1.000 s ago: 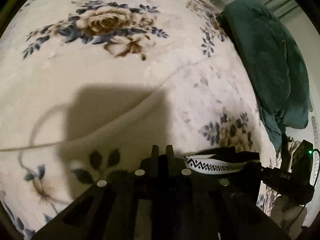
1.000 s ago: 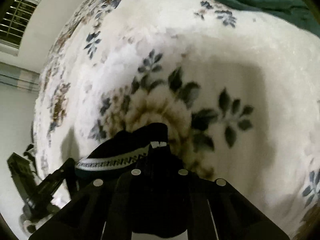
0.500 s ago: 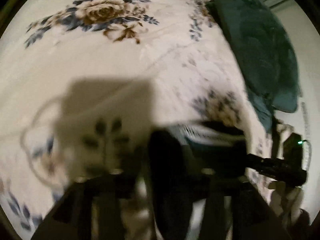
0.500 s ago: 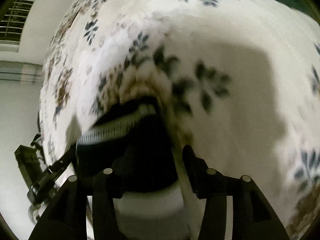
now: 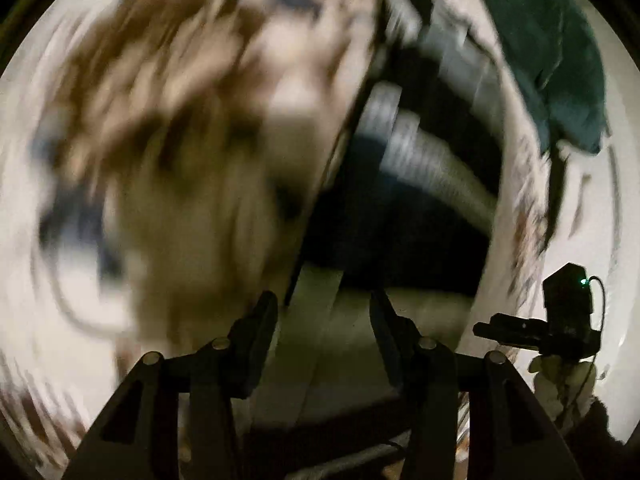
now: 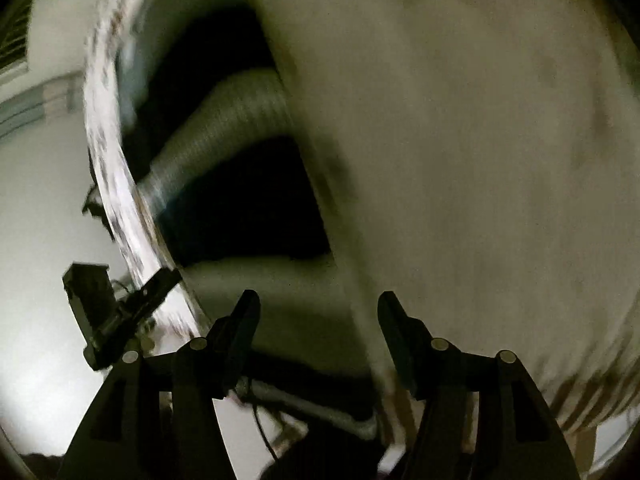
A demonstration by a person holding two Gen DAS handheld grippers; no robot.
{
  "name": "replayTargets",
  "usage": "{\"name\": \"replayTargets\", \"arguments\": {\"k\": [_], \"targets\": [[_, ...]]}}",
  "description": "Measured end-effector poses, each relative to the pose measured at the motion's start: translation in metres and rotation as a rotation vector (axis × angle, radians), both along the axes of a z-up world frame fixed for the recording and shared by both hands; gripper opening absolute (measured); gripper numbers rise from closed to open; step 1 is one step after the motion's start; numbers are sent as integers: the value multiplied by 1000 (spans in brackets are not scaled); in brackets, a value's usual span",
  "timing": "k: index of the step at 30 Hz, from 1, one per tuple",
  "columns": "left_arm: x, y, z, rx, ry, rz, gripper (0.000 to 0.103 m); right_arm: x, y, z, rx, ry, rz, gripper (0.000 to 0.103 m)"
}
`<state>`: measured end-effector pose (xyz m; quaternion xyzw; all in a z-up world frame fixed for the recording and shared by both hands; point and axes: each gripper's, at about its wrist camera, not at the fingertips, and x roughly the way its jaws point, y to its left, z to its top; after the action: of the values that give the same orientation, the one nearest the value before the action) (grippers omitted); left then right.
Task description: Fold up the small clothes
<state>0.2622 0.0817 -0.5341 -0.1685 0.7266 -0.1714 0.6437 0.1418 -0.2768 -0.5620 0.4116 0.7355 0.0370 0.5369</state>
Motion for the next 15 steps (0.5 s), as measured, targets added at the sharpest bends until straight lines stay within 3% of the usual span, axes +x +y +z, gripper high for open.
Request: {"name": "replayTargets", "arguments": {"k": [6,11,12,13,14,15], "targets": [[-68,2,-23,20,101,-19,45,-90,37,-34,70,119,24,63],[-84,-11,-17,16,28,-49,40,-115,60,-45,117,112,23,63],[-87,-12,-17,16,16,-57,14,-116,64,-44,122,98,18,58],[-88,-15,-16,6,11,-60,12,-115,67,-43,124,75,17,48],[-92,-14,-17,8,6,-56,12,-114,70,-41,117,58,19,12],[-95,-15,-18,12,2,-56,12,-115,73,-40,107,56,21,9]]}}
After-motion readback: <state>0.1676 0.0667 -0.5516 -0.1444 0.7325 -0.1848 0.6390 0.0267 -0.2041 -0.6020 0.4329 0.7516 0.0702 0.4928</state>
